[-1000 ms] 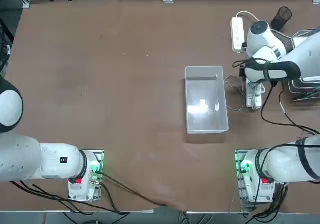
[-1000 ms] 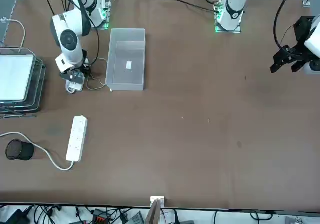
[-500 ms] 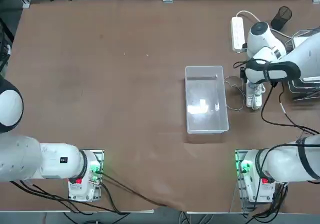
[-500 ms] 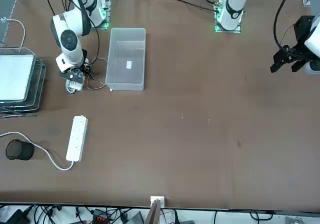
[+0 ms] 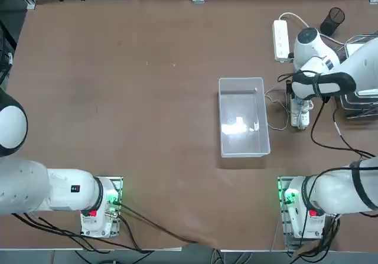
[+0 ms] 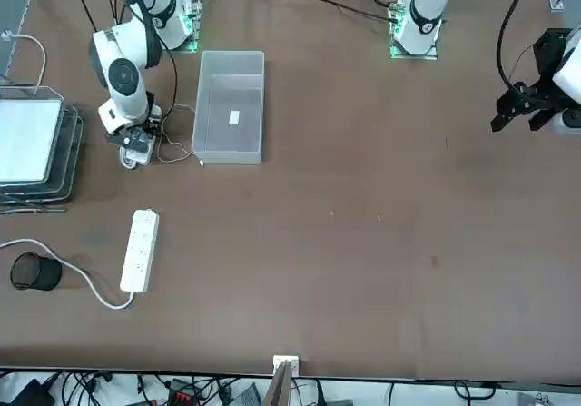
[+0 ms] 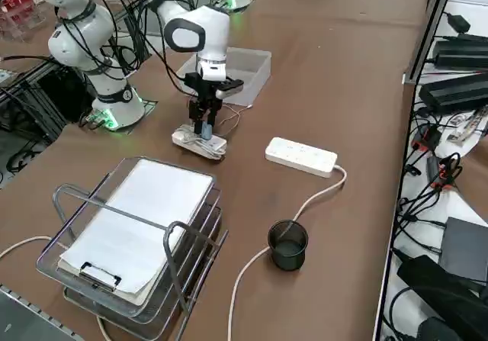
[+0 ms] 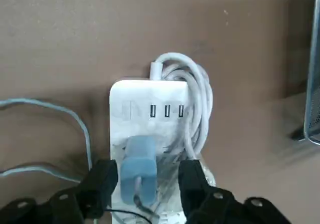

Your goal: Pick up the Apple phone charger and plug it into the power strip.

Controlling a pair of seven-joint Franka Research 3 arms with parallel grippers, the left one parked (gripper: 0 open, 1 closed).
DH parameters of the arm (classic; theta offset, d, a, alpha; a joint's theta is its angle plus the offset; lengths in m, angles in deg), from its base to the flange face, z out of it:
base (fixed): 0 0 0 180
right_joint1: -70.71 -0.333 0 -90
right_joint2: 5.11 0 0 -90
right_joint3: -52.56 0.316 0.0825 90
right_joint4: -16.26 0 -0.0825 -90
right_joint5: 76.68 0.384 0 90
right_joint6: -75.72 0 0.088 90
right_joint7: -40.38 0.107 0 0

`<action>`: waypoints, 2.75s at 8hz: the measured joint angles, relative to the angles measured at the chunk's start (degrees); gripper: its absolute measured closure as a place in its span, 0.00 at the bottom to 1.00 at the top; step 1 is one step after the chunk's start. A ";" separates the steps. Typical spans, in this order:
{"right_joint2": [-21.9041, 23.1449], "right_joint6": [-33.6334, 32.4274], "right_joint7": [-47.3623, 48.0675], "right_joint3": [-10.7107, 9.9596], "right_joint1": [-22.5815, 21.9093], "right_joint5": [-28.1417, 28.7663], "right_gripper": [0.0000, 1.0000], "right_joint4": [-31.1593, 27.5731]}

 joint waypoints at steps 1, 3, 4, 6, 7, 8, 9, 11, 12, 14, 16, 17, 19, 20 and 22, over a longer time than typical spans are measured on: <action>-0.13 0.11 0.00 0.00 0.00 -0.01 0.26 0.00; -0.17 0.23 0.00 0.01 0.00 -0.01 0.35 0.00; -0.17 0.33 0.00 0.03 0.00 -0.02 0.41 0.00; -0.17 0.43 0.00 0.14 -0.03 -0.02 0.57 0.01; -0.17 0.48 0.01 0.26 -0.06 -0.02 0.63 0.05; -0.17 0.48 0.01 0.28 -0.06 -0.02 0.63 0.05; -0.16 0.48 0.01 0.30 -0.07 -0.02 0.63 0.06; -0.10 0.30 0.01 0.31 -0.30 -0.06 0.63 0.13; 0.20 0.01 0.01 0.32 -0.46 -0.06 0.63 0.18; 1.48 -1.11 -0.15 0.46 -0.78 -0.08 0.63 0.21; 2.67 -2.08 -0.17 0.54 -1.13 -0.08 0.63 0.38; 3.18 -3.21 -0.17 0.54 -1.42 -0.08 0.63 1.05; 3.91 -6.10 -0.46 0.53 -2.24 1.77 0.63 5.01; 3.96 -6.69 -2.94 0.54 -2.73 6.41 0.63 8.27; 3.12 -8.99 -10.96 0.41 -2.87 16.56 0.63 15.92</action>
